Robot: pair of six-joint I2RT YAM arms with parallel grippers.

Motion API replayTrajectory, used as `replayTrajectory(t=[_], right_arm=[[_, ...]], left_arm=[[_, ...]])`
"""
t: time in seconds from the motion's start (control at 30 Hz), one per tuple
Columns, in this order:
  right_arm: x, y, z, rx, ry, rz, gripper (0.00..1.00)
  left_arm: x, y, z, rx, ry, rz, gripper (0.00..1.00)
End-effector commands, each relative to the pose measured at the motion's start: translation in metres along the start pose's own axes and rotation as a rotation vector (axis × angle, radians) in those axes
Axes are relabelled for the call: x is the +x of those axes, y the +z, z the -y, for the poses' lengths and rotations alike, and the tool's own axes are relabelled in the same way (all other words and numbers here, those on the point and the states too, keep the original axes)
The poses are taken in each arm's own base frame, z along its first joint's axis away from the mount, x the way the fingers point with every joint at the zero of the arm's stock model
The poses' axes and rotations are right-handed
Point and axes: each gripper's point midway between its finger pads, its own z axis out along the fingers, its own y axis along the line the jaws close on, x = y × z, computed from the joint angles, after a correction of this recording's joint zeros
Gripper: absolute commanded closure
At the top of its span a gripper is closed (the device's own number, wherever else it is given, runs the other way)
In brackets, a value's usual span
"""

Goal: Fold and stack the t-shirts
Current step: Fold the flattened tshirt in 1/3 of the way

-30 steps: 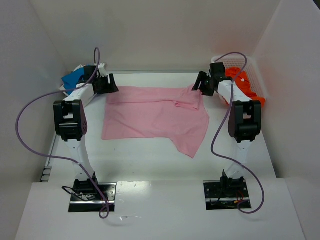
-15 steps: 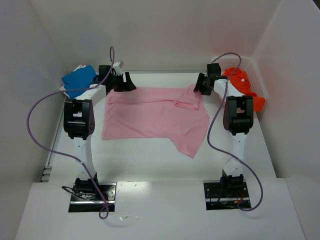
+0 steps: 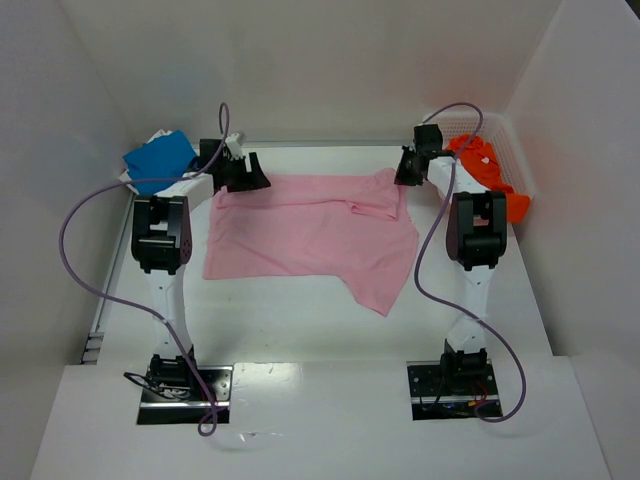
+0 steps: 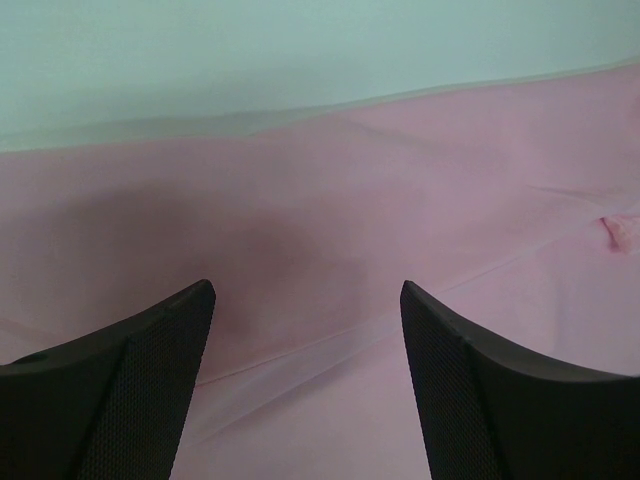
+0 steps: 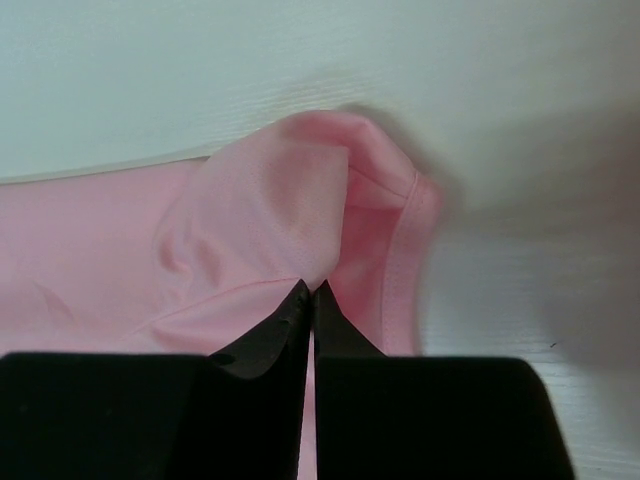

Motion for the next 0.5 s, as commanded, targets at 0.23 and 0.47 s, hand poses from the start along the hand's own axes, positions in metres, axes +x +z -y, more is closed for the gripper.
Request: replayTrajectory(t=[0.23, 0.47], right_arm=[[0.035, -0.016, 0.007, 0.026, 0.063, -0.072, 0.98], [0.066, -0.023, 0.017, 0.049, 0.087, -0.126, 0.98]], left_arm=[[-0.014, 0.006, -0.004, -0.011, -0.005, 0.032, 0.17], [-0.009, 0.013, -0.016, -0.061, -0.043, 0.007, 0.17]])
